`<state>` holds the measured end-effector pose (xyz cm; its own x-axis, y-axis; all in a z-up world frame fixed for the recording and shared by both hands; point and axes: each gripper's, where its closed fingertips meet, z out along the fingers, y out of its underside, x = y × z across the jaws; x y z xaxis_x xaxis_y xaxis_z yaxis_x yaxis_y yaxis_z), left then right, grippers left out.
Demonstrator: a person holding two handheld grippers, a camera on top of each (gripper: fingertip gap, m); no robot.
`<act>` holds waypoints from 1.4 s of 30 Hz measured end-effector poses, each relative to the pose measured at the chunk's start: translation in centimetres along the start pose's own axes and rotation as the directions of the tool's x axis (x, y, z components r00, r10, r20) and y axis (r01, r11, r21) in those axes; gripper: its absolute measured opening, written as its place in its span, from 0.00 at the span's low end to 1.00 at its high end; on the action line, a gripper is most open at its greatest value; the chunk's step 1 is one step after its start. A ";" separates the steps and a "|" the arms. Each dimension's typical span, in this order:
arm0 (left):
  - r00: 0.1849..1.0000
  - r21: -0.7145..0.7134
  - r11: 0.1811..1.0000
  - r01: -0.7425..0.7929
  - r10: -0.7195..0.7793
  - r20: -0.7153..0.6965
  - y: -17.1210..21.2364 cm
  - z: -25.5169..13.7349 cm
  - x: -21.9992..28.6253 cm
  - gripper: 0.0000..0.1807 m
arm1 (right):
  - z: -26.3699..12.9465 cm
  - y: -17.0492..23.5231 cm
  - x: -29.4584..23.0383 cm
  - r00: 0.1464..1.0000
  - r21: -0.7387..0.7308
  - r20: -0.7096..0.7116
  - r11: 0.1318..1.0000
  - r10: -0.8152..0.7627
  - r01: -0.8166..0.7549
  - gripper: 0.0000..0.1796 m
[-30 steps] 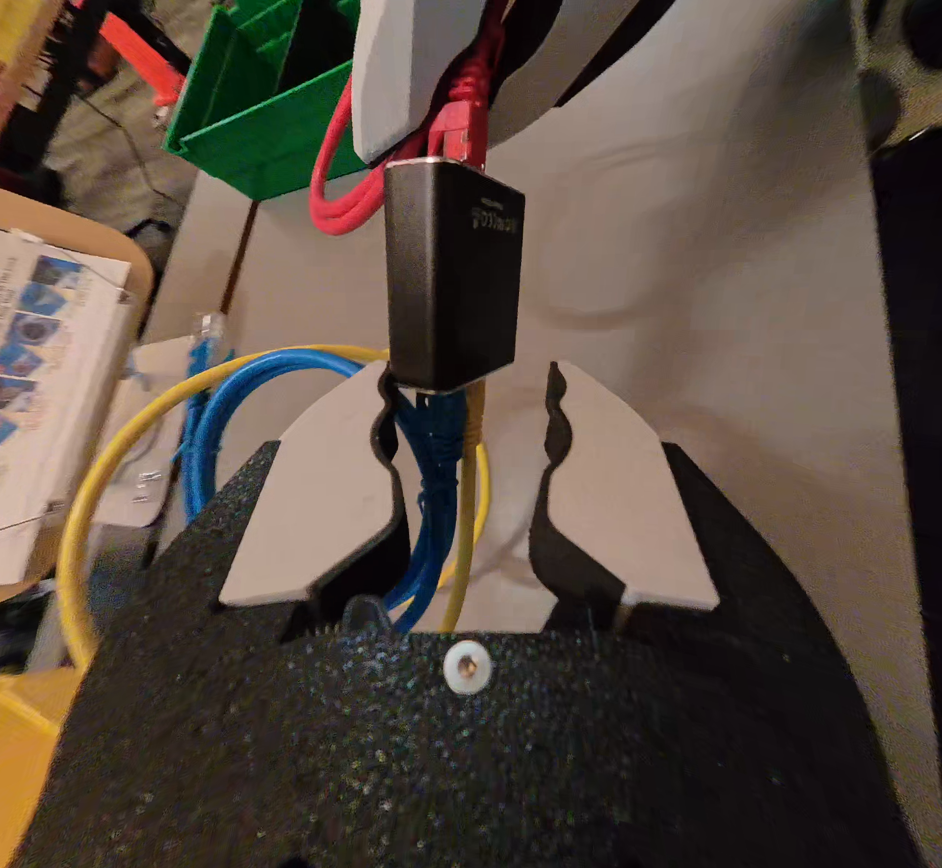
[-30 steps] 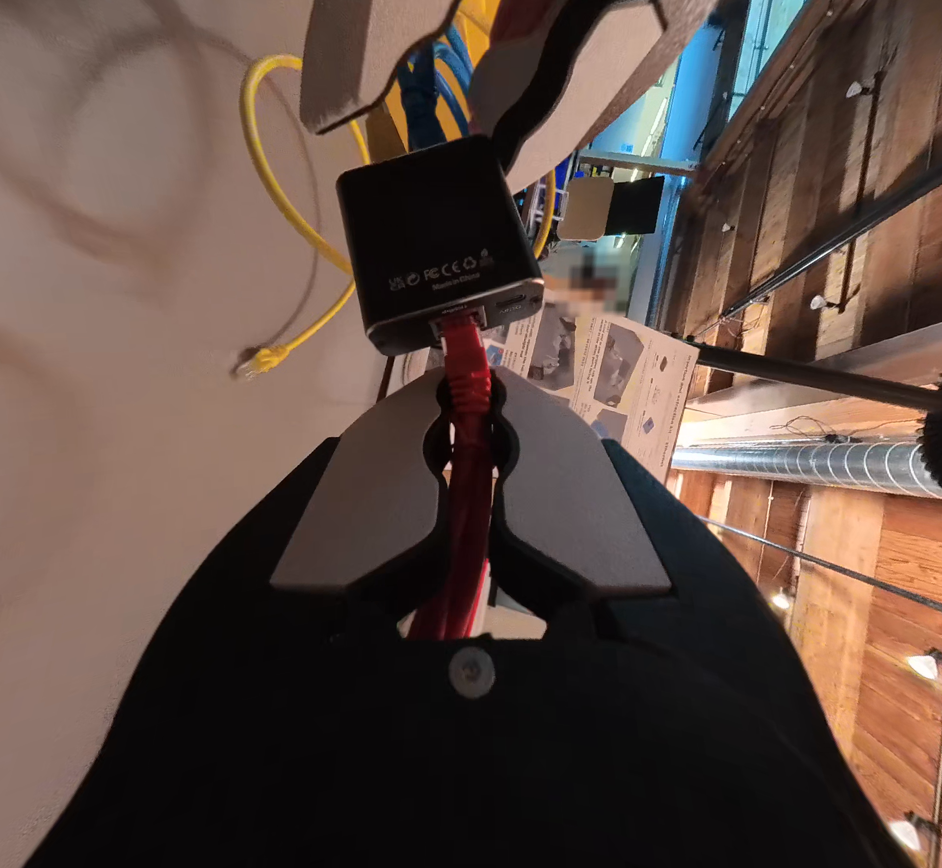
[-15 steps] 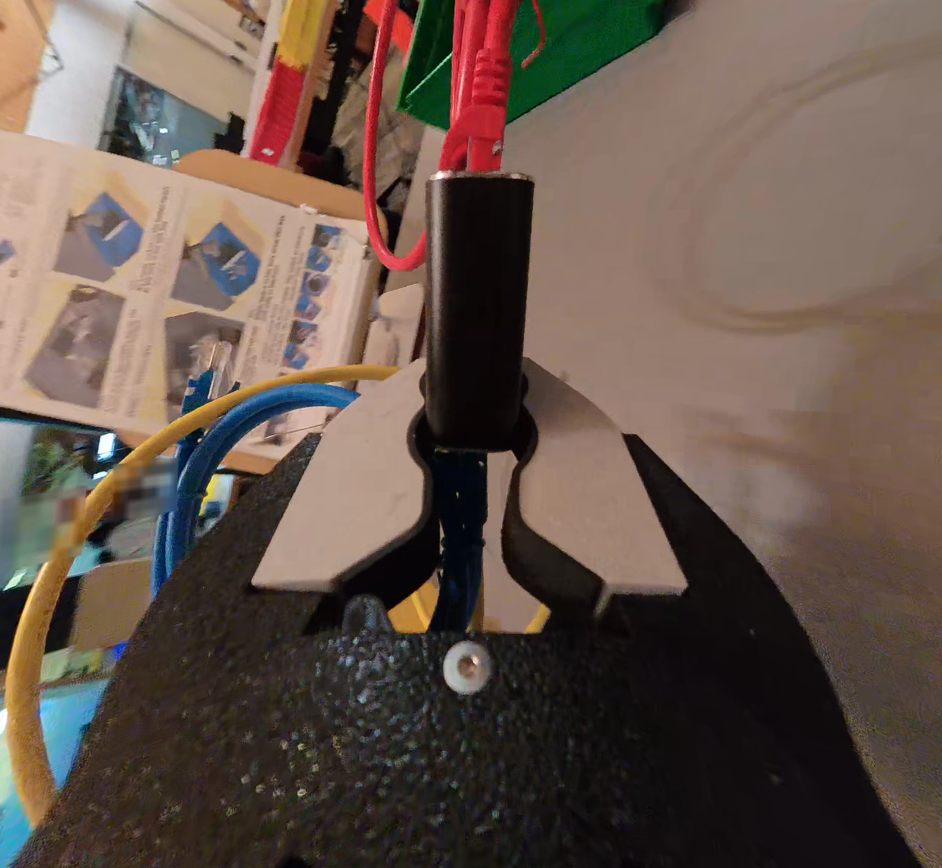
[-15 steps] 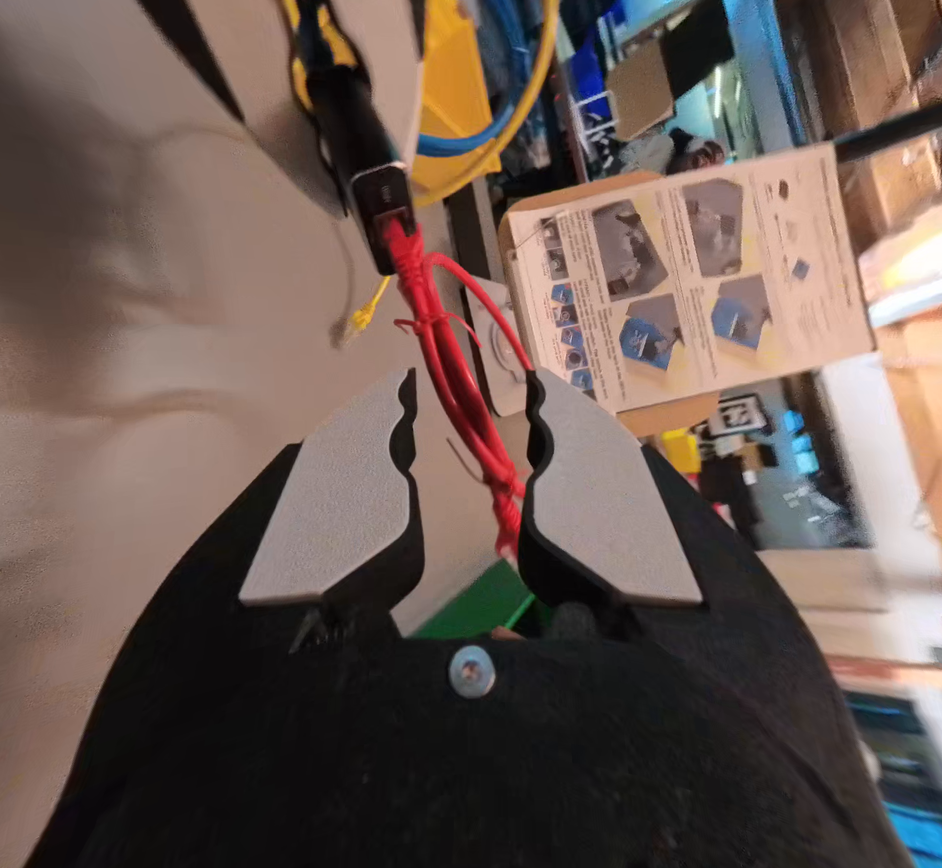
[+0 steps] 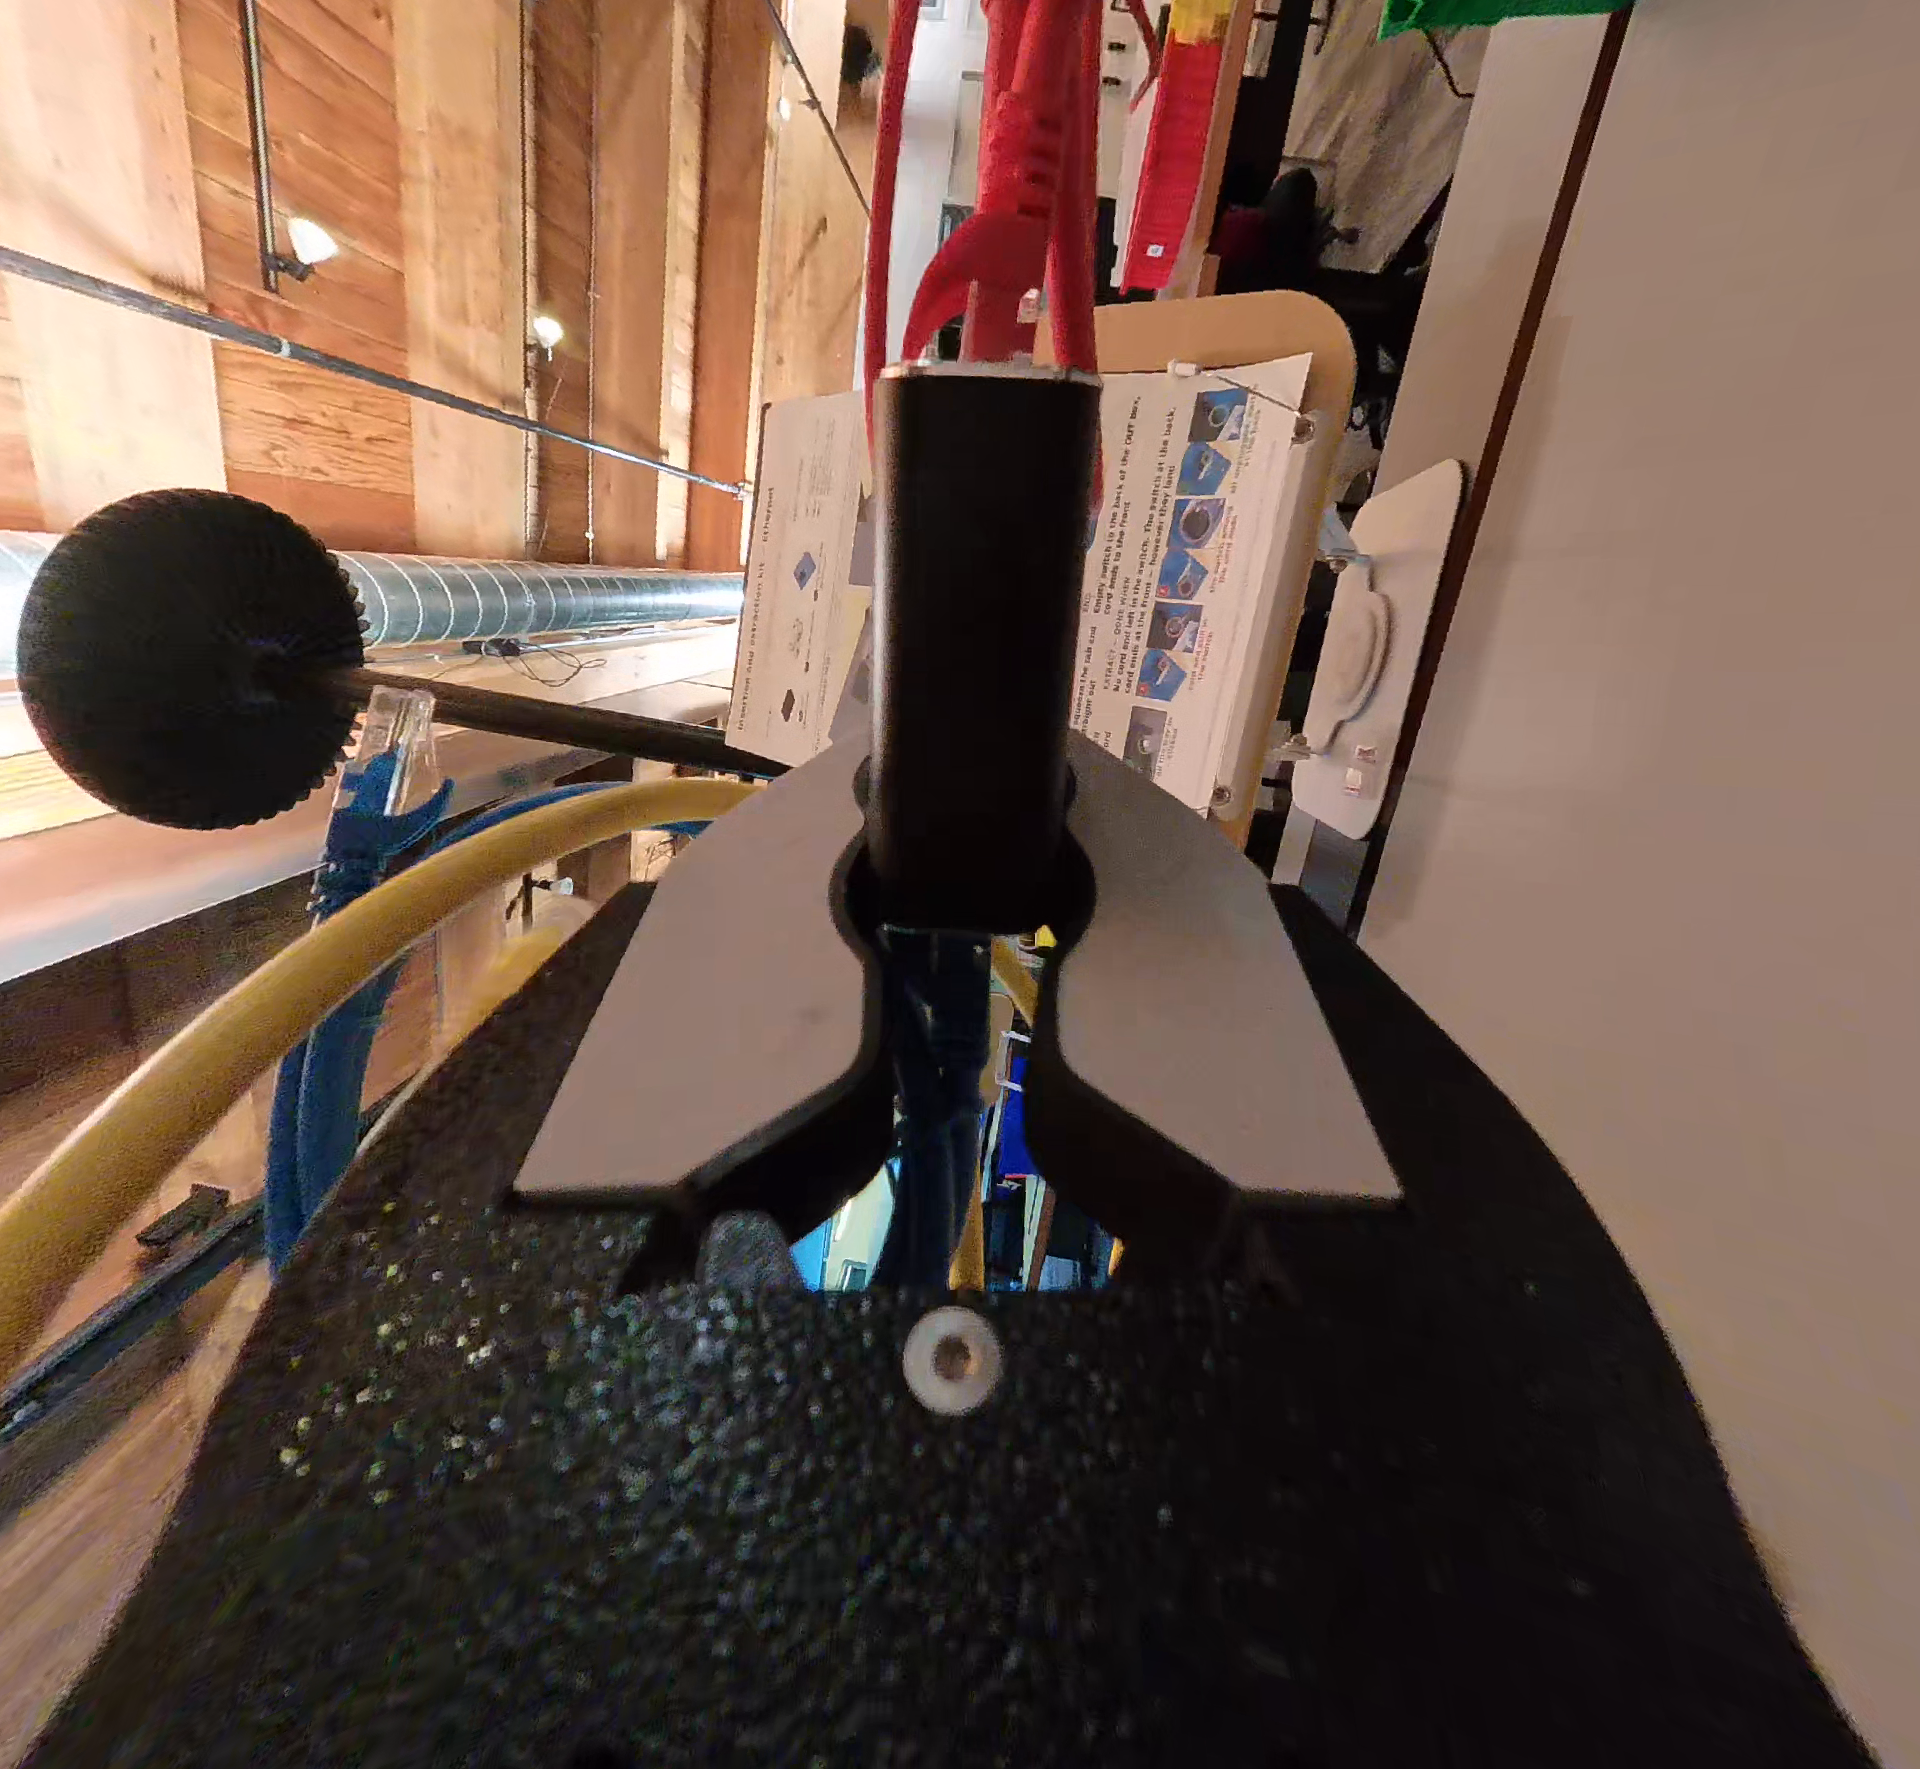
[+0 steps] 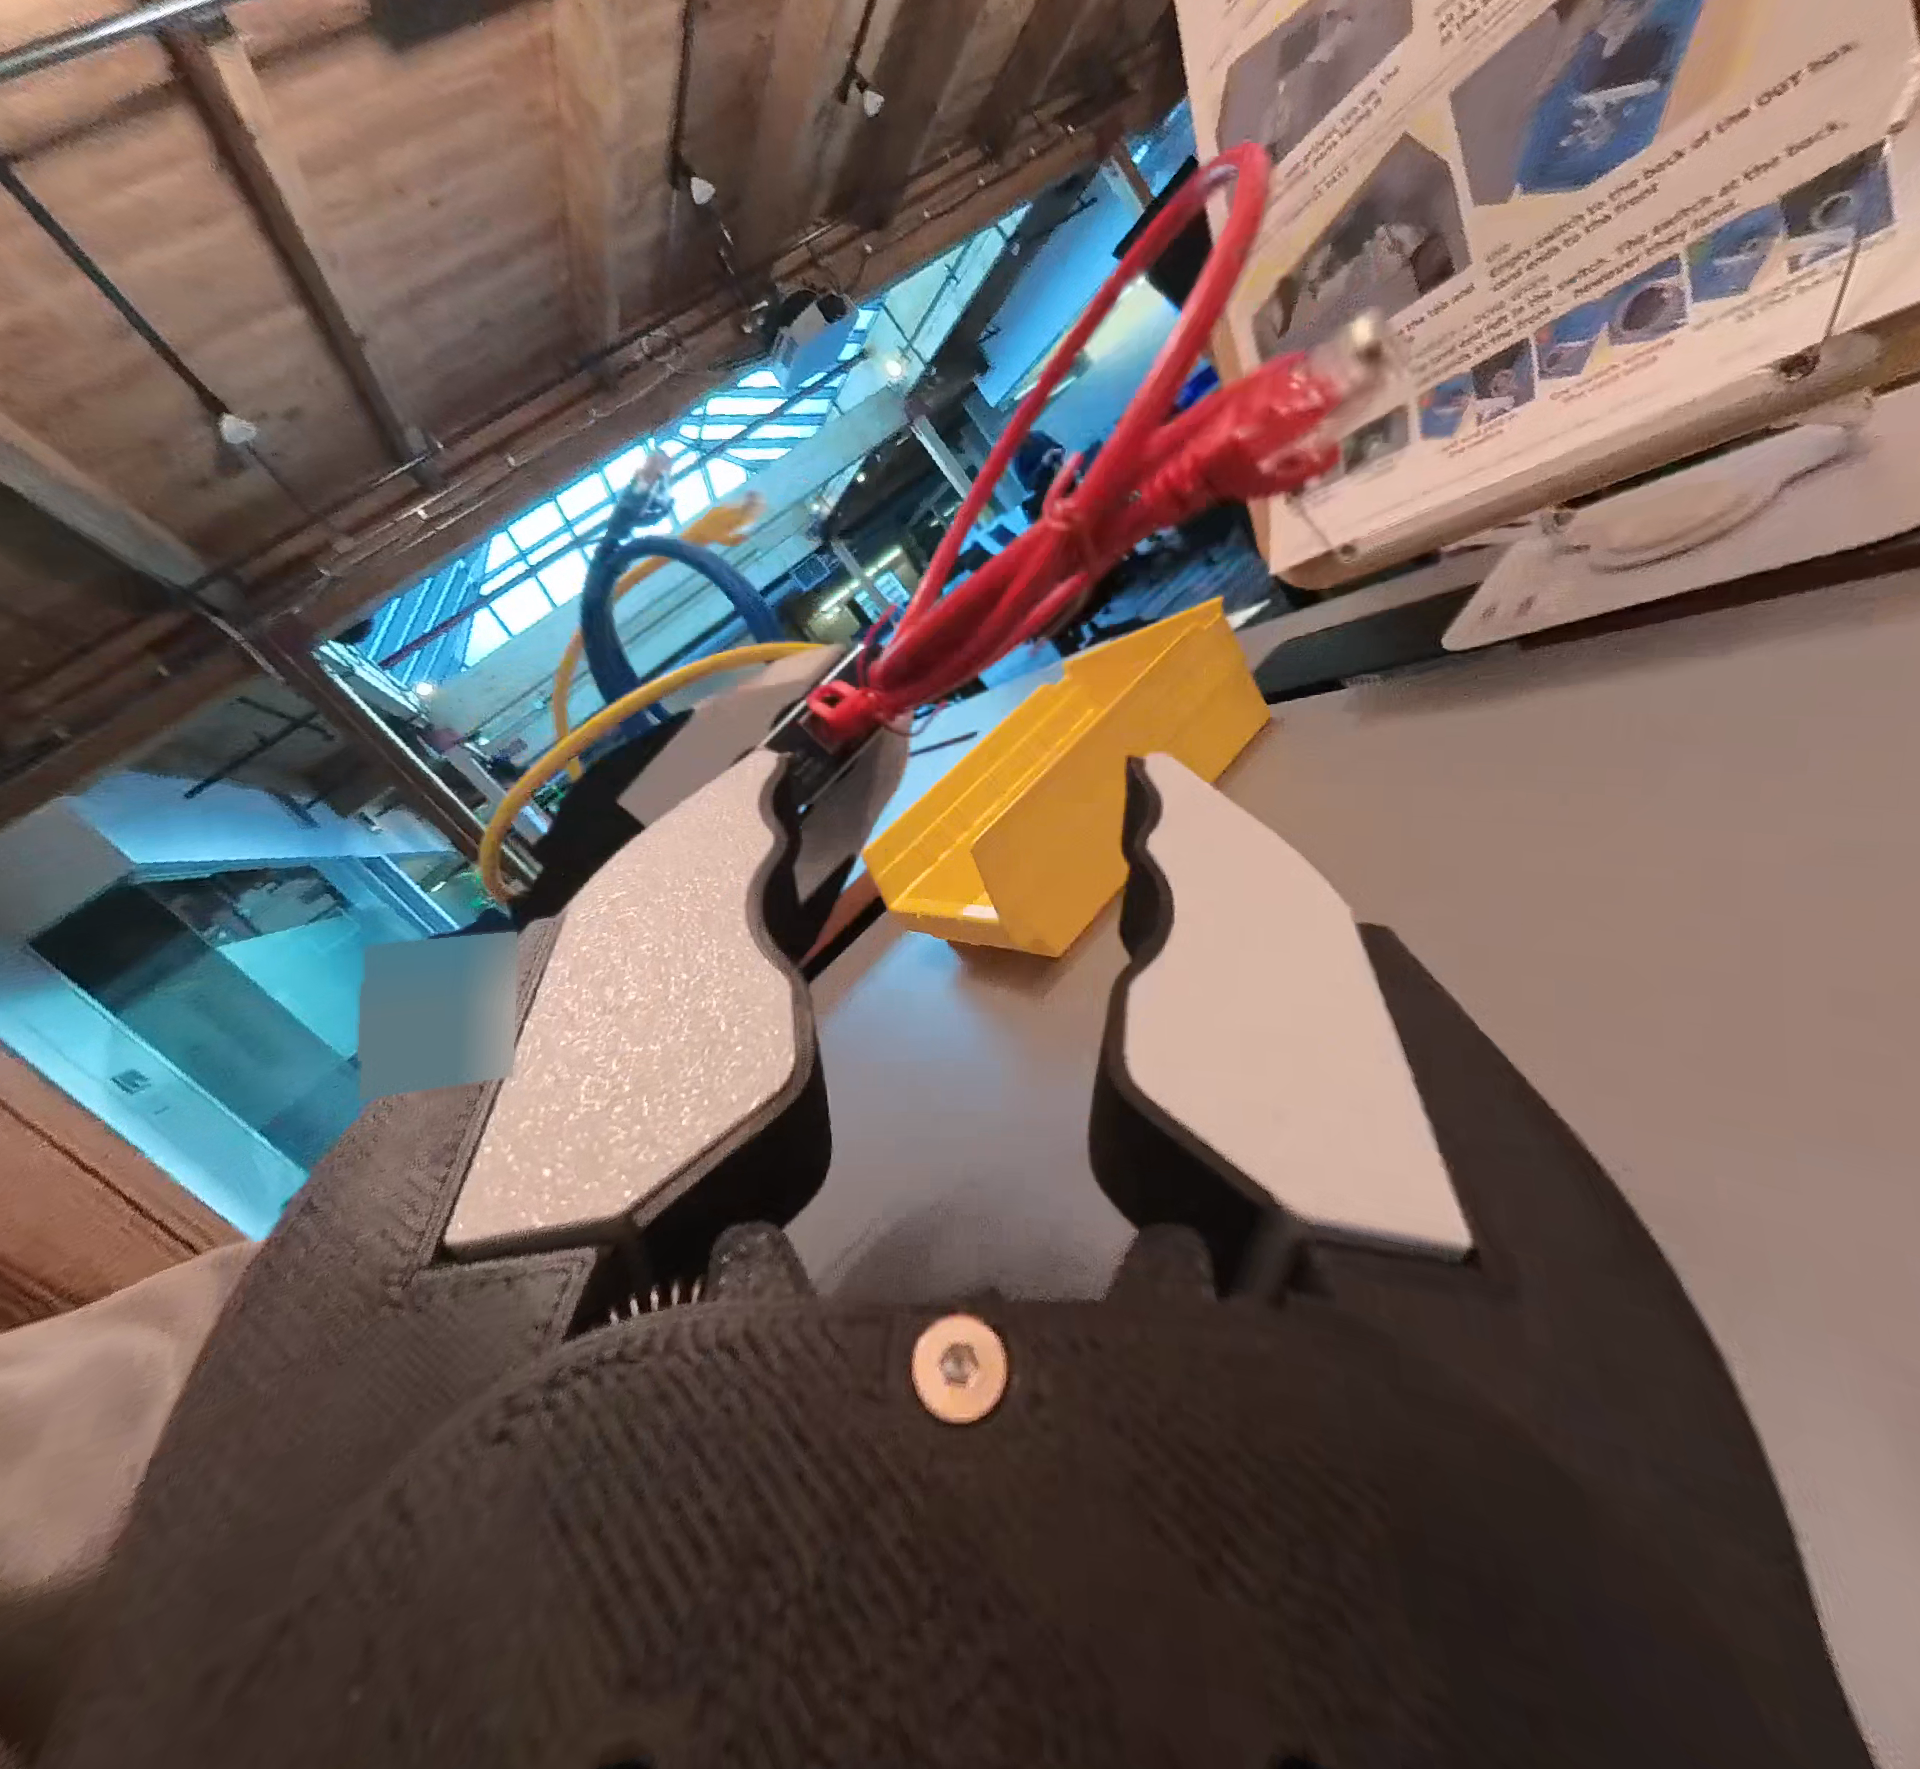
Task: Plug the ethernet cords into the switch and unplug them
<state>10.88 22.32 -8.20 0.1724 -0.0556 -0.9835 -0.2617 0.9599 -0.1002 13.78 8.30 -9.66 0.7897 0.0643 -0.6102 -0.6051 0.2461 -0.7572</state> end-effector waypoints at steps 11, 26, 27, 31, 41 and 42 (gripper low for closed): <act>0.985 0.206 0.979 -0.003 0.038 -0.169 -4.9 -0.7 3.7 0.15 | 2.1 0.8 -1.4 0.963 0.094 0.233 0.982 0.137 -0.162 0.18; 0.494 -0.009 0.791 0.611 -0.391 -0.776 -6.9 -3.6 8.9 0.27 | 2.0 1.5 -7.3 0.781 0.043 0.520 0.923 -0.347 0.382 0.02; 0.468 -0.027 0.779 0.627 -0.404 -0.786 -7.0 -3.8 9.3 0.27 | 2.1 1.7 -7.4 0.773 0.033 0.516 0.911 -0.368 0.411 0.02; 0.377 -0.074 0.655 0.752 -0.519 -0.767 -7.5 -3.8 9.3 0.29 | 2.5 0.9 -7.0 0.776 0.031 0.494 0.900 -0.391 0.434 0.02; -0.410 -0.452 -0.021 0.892 -0.461 -0.787 -8.5 -6.5 5.2 0.35 | 4.3 -2.3 -7.0 0.772 0.007 0.533 0.914 -0.346 0.405 0.02; -0.482 -0.509 -0.057 0.859 -0.424 -0.767 -8.4 -6.5 5.2 0.33 | 4.3 -1.9 -7.6 0.752 -0.012 0.573 0.914 -0.326 0.405 0.02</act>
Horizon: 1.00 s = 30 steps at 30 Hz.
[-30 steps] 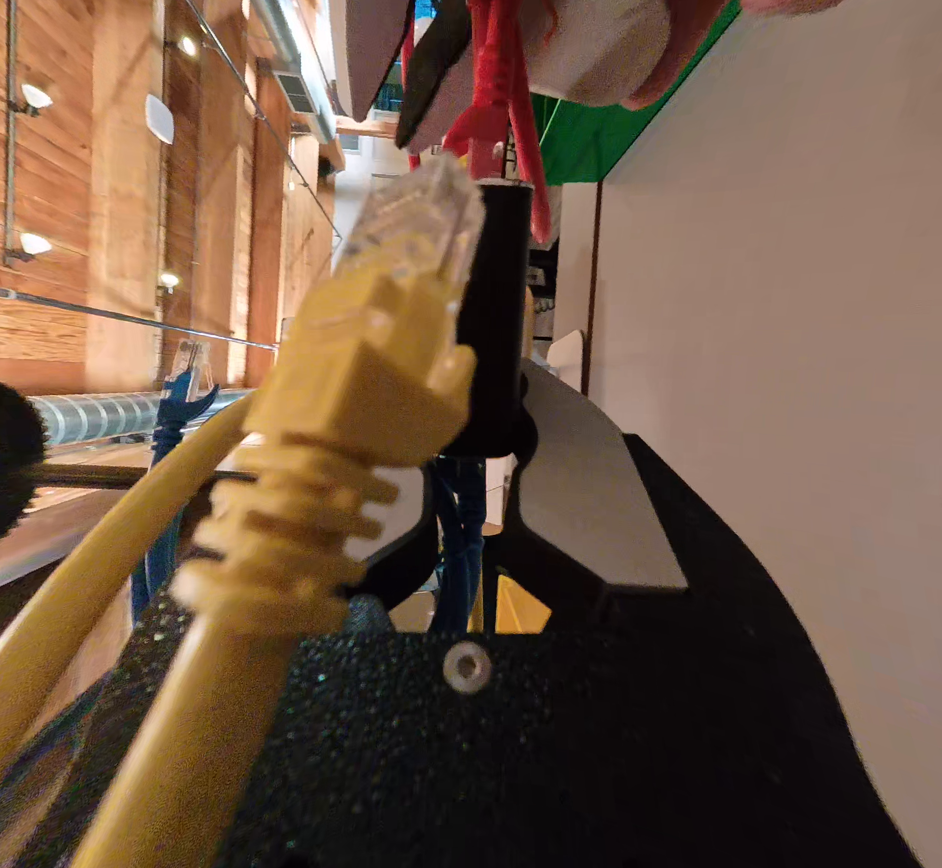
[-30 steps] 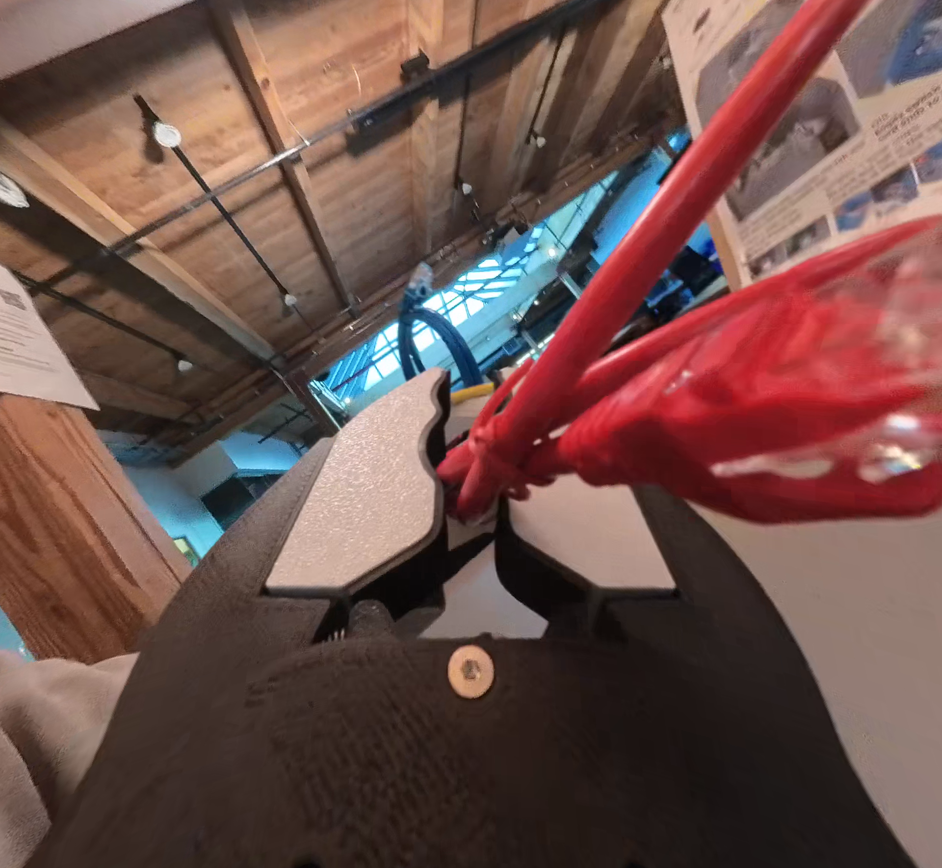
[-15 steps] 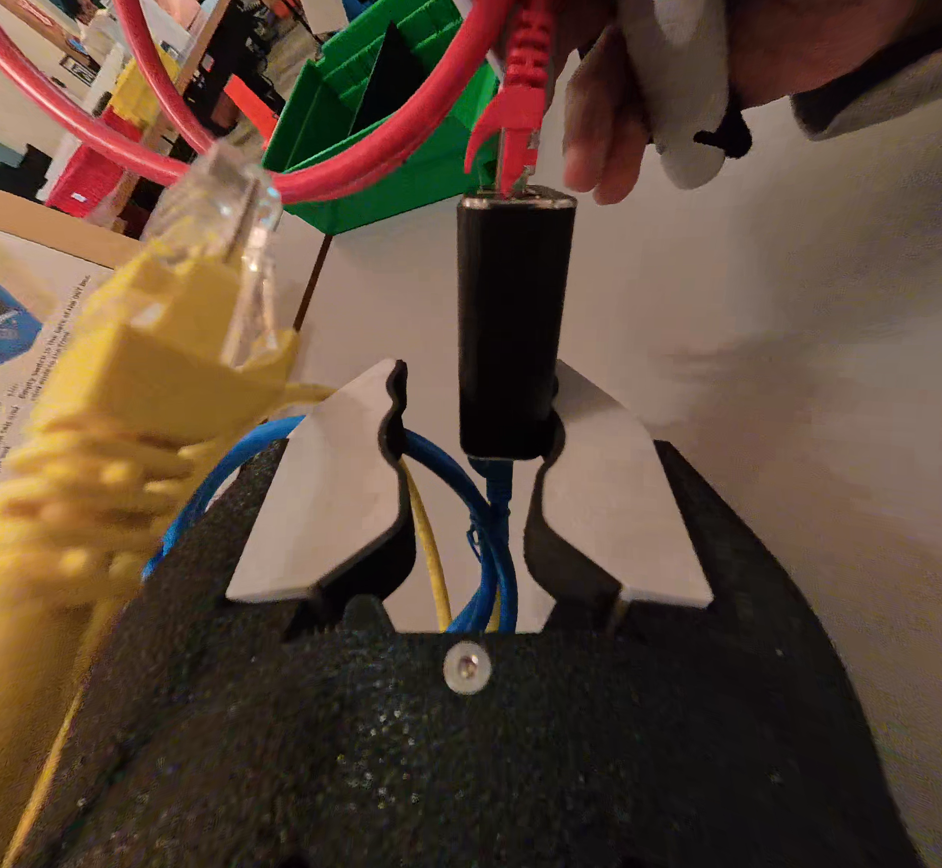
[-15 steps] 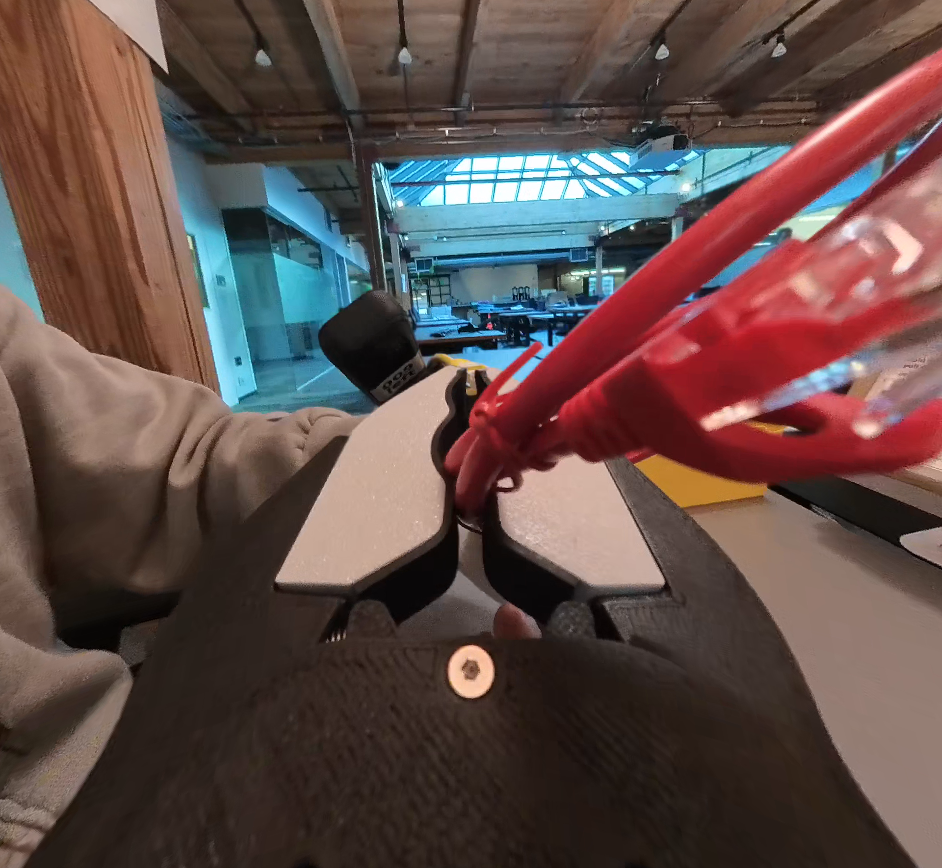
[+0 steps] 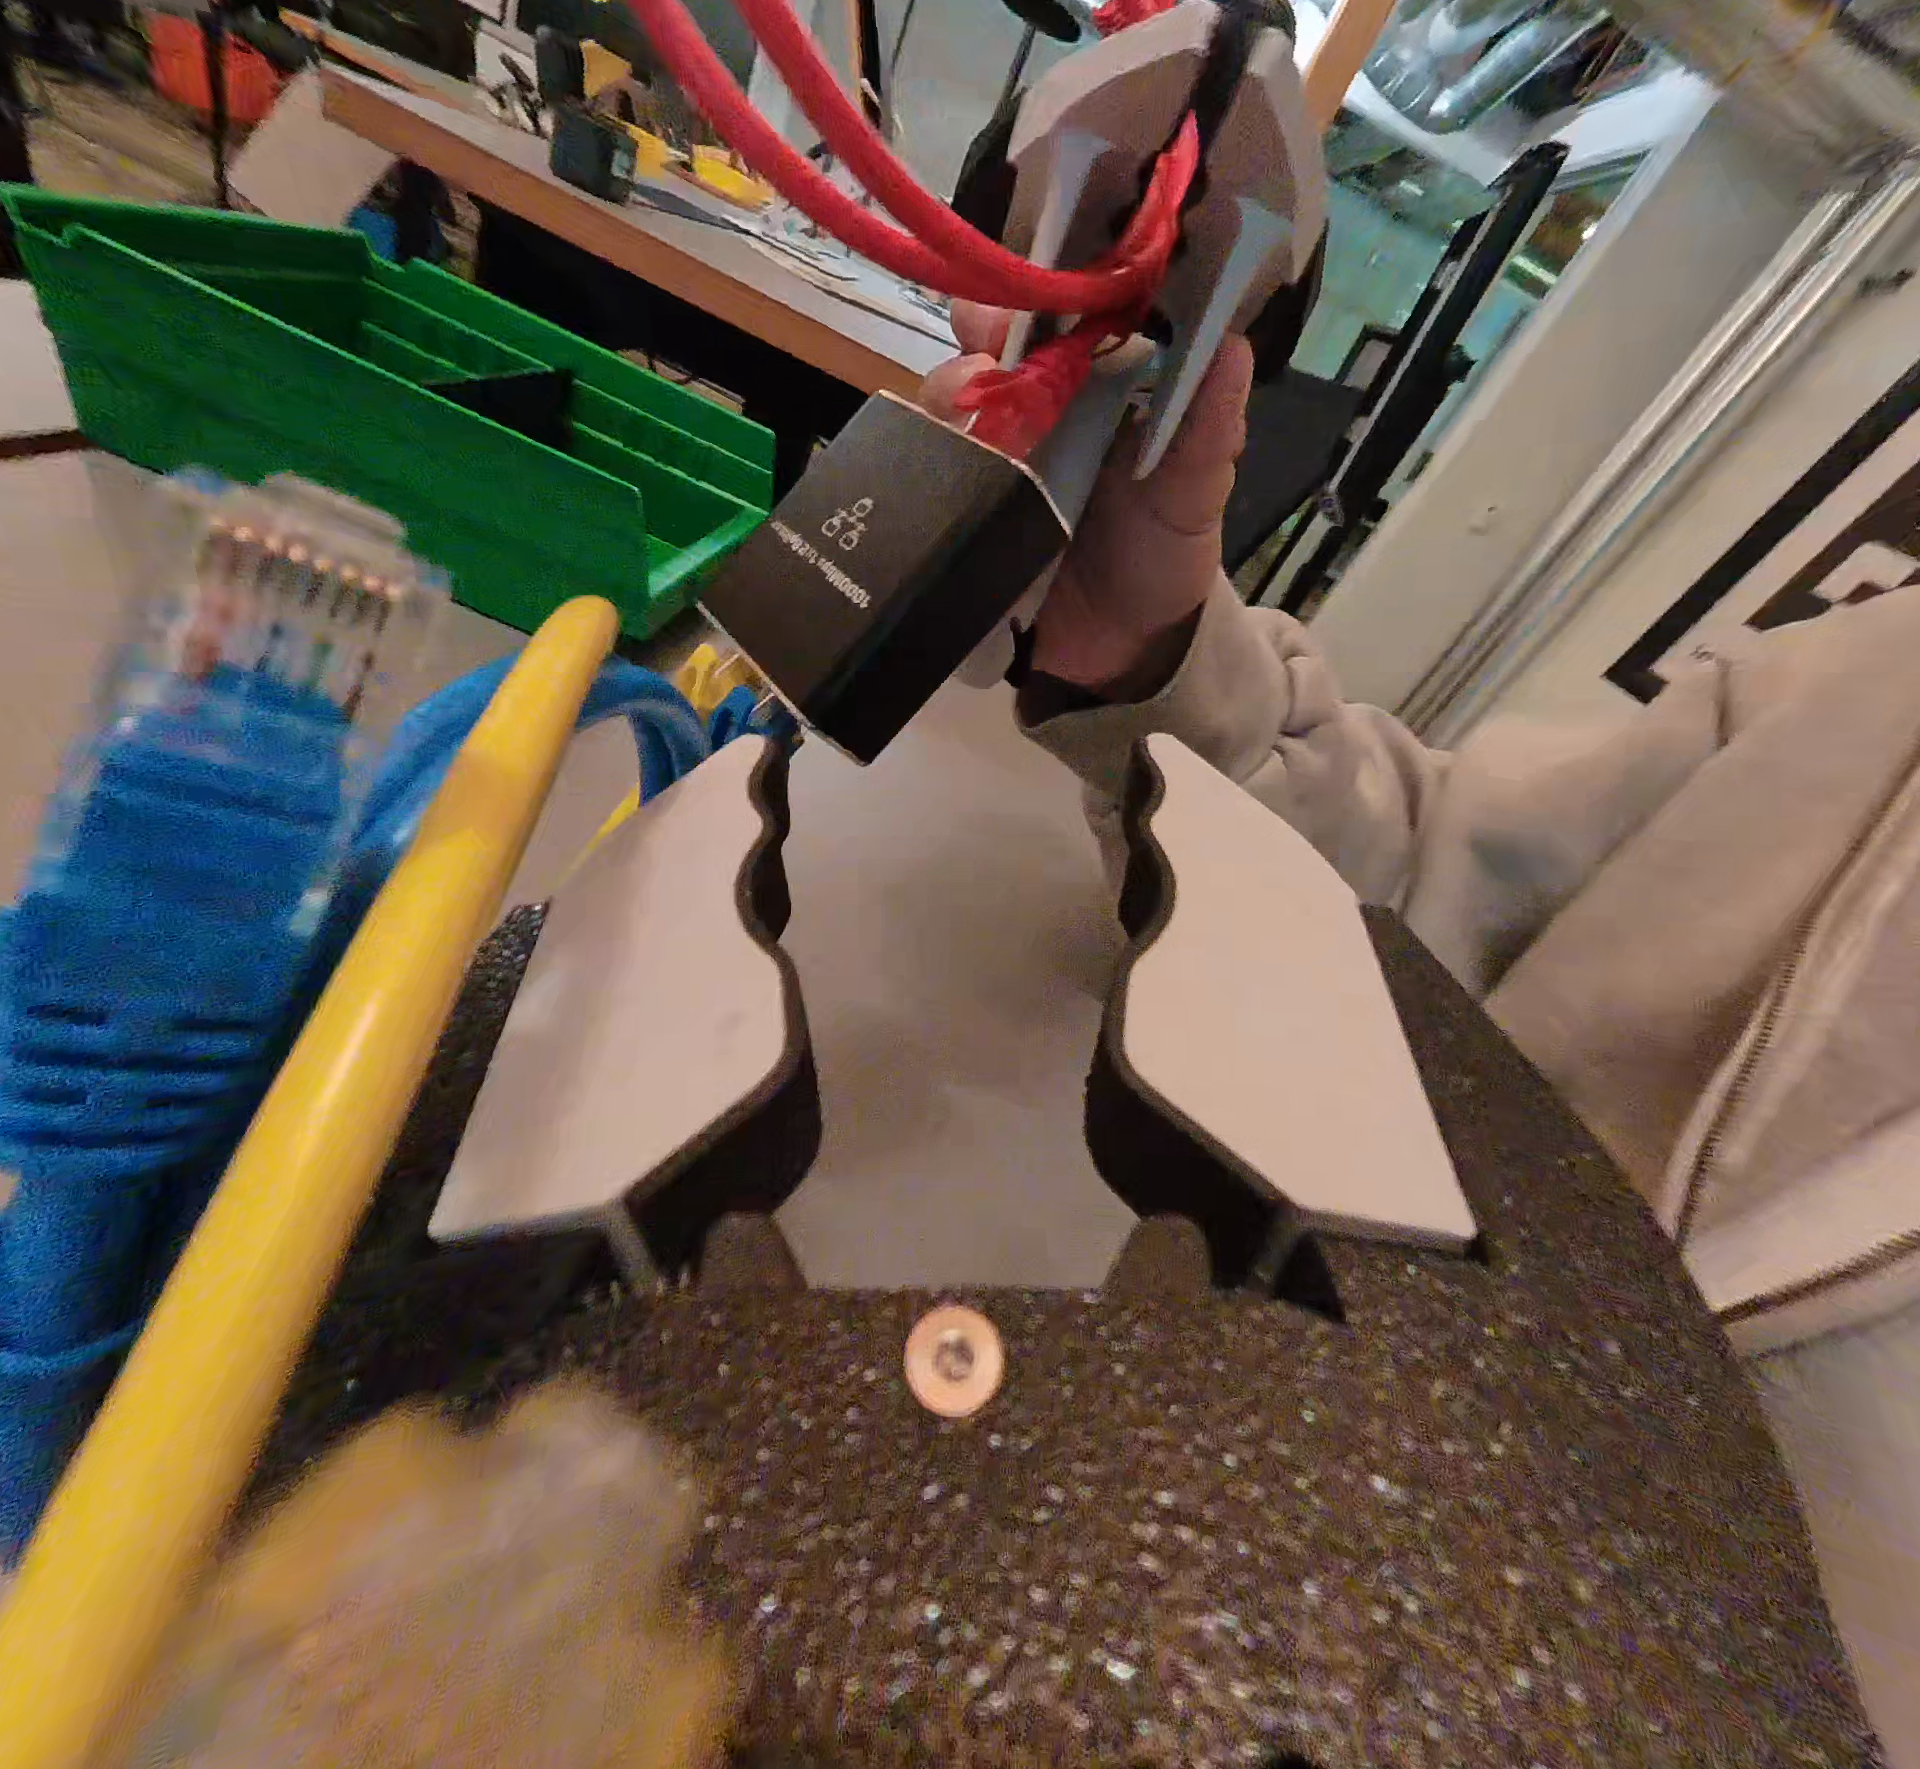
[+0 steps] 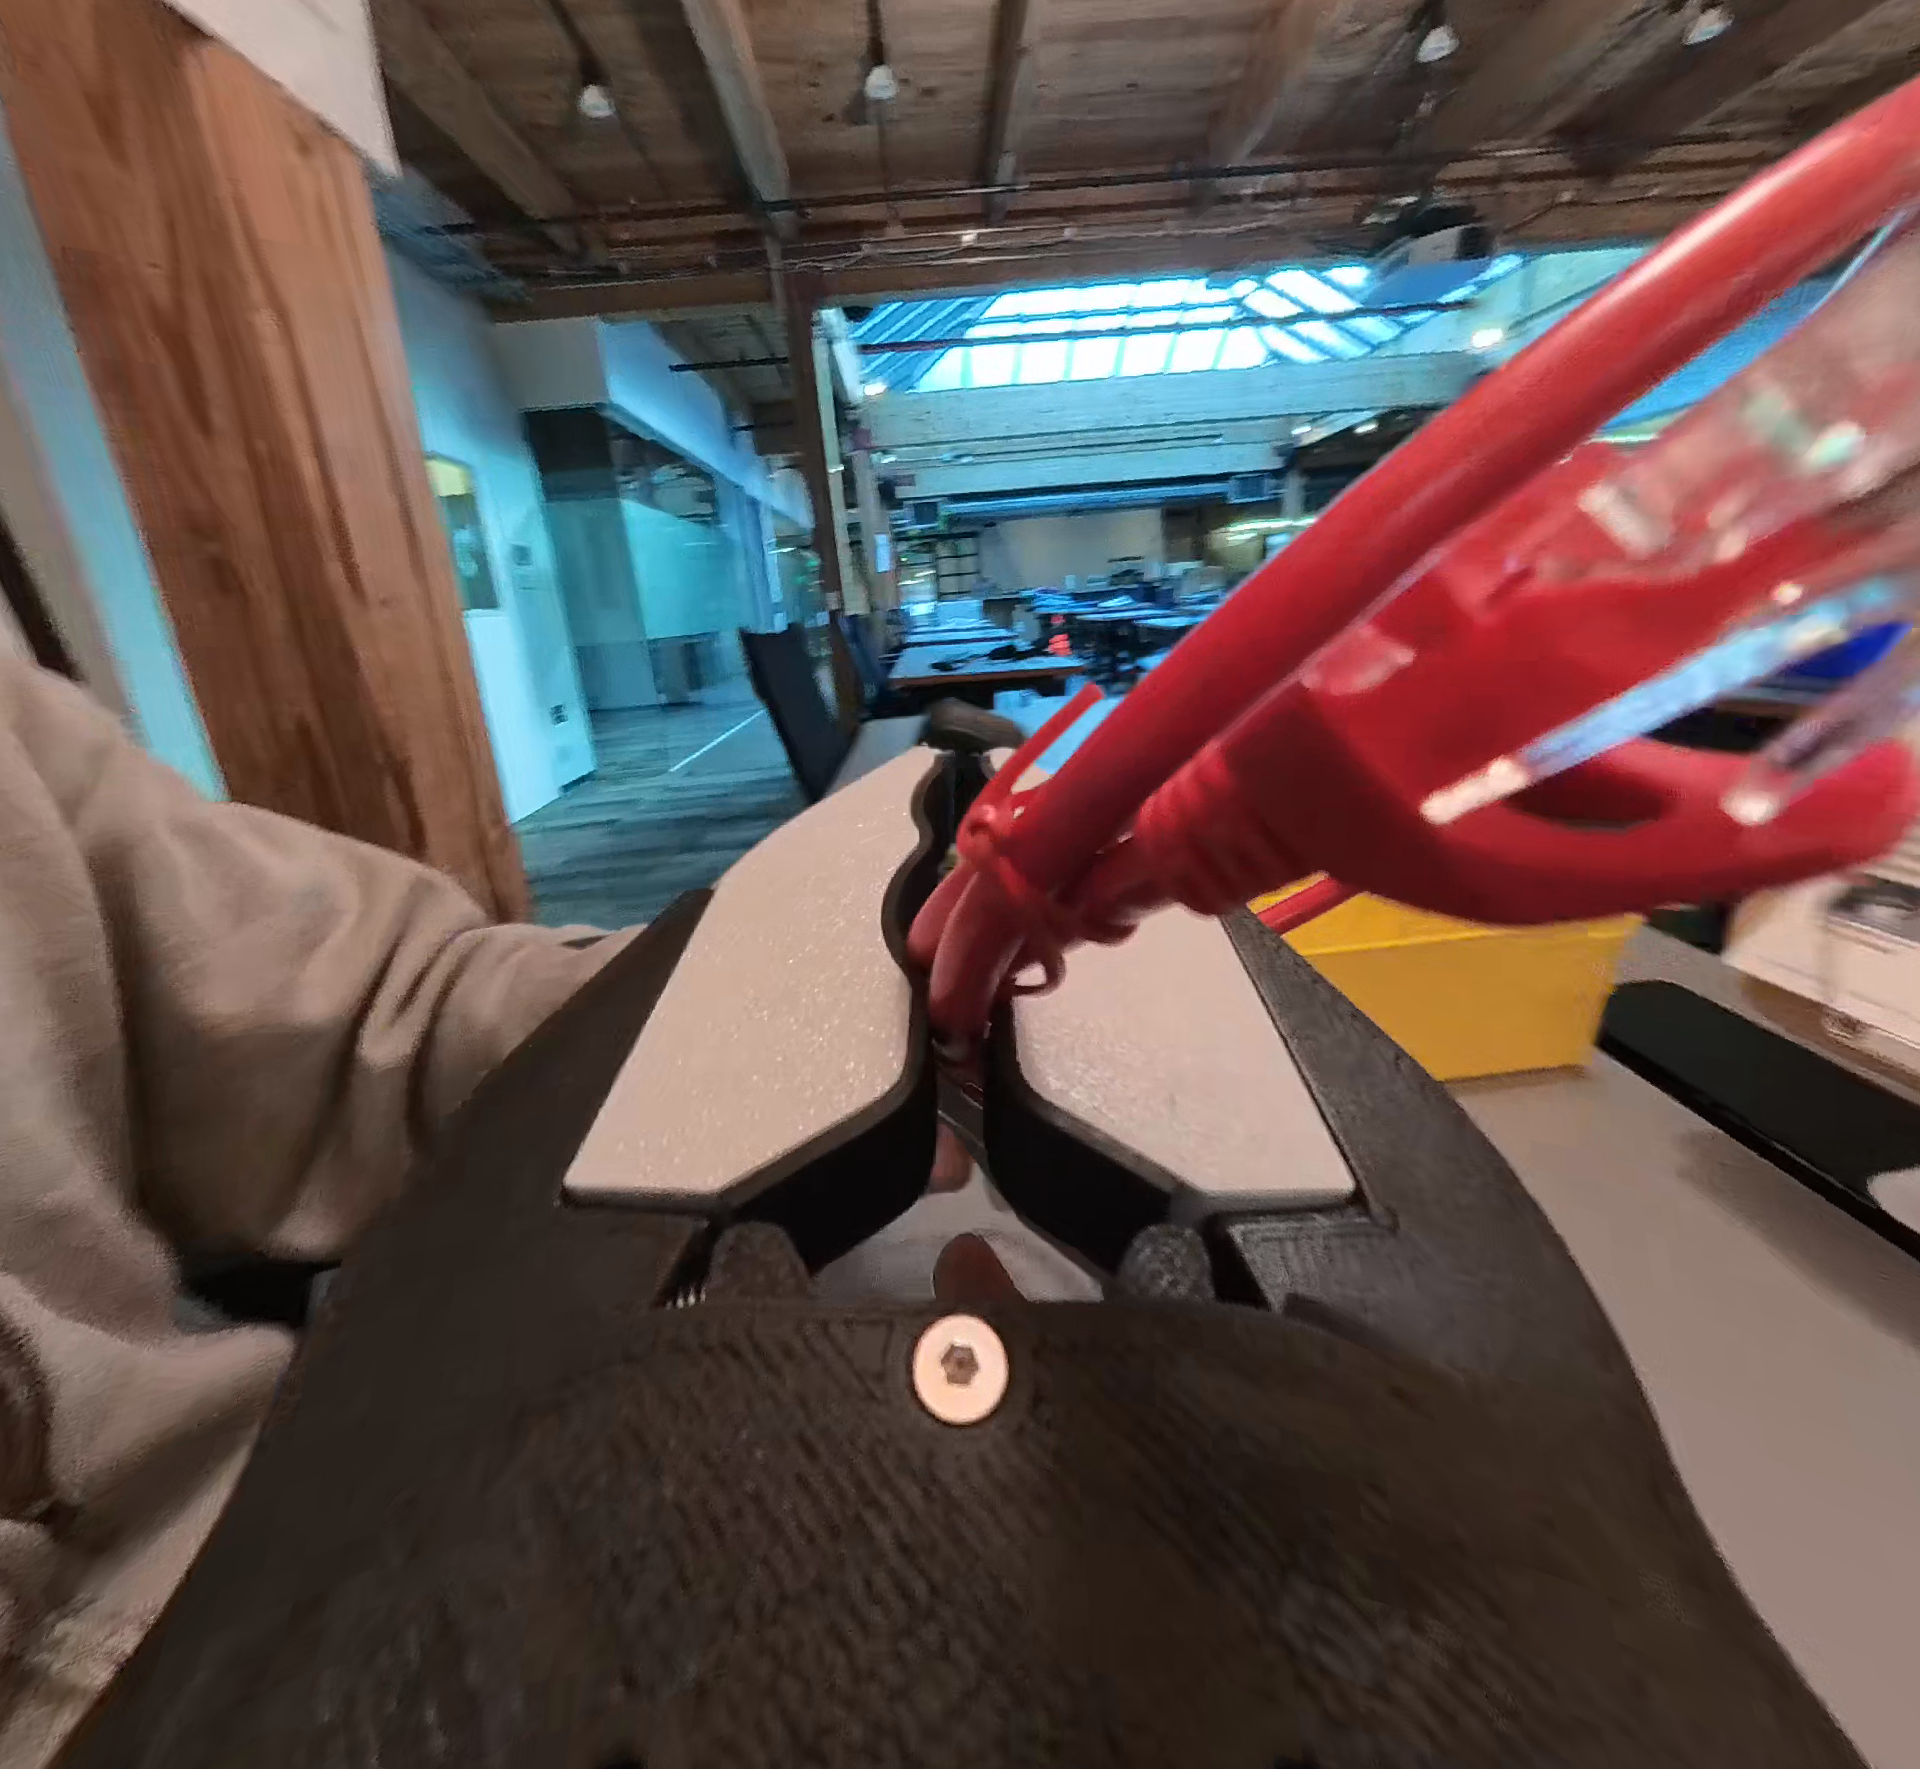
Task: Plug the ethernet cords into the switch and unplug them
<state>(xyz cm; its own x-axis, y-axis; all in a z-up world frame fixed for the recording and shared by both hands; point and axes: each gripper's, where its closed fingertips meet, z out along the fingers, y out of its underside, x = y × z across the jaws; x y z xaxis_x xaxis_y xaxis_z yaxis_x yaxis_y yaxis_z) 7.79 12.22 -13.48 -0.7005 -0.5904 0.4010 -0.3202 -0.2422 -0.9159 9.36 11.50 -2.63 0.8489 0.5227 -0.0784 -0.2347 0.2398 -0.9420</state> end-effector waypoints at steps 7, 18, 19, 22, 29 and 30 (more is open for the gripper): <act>0.953 -0.169 0.970 0.175 -0.210 -0.216 3.1 0.2 1.4 0.43 | 0.7 -0.4 -1.9 0.978 -0.027 0.208 1.000 0.012 -0.007 0.02; 0.995 -0.023 0.999 0.046 -0.047 -0.091 2.8 1.6 -0.9 0.29 | -0.5 -1.1 -1.8 0.969 0.020 0.247 1.000 -0.004 -0.001 0.02; 0.998 -0.008 0.999 0.040 -0.040 -0.055 2.7 1.4 -1.2 0.34 | -0.7 -1.3 -1.7 0.970 0.028 0.242 1.000 -0.008 0.001 0.02; 0.990 0.007 1.000 -0.025 0.024 0.142 2.9 0.9 -3.1 0.32 | -1.3 -2.1 -1.9 0.964 0.065 0.267 0.998 -0.008 -0.010 0.02; 0.977 -0.036 0.981 0.192 -0.195 -0.085 3.5 4.3 -0.9 0.47 | 0.0 -0.9 -3.8 0.914 0.056 0.406 0.997 0.029 -0.056 0.02; 0.965 0.003 0.977 0.213 -0.210 -0.155 3.0 4.5 -0.4 0.47 | 0.1 -0.7 -4.1 0.908 0.047 0.417 0.997 0.033 -0.057 0.02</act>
<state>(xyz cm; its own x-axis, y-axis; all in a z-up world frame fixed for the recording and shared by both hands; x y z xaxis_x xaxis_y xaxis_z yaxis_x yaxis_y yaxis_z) 10.01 8.27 -16.47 -0.7080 -0.3995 0.5823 -0.4600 -0.3648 -0.8095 6.01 9.28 -1.58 0.5658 0.8238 0.0342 -0.3050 0.2477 -0.9196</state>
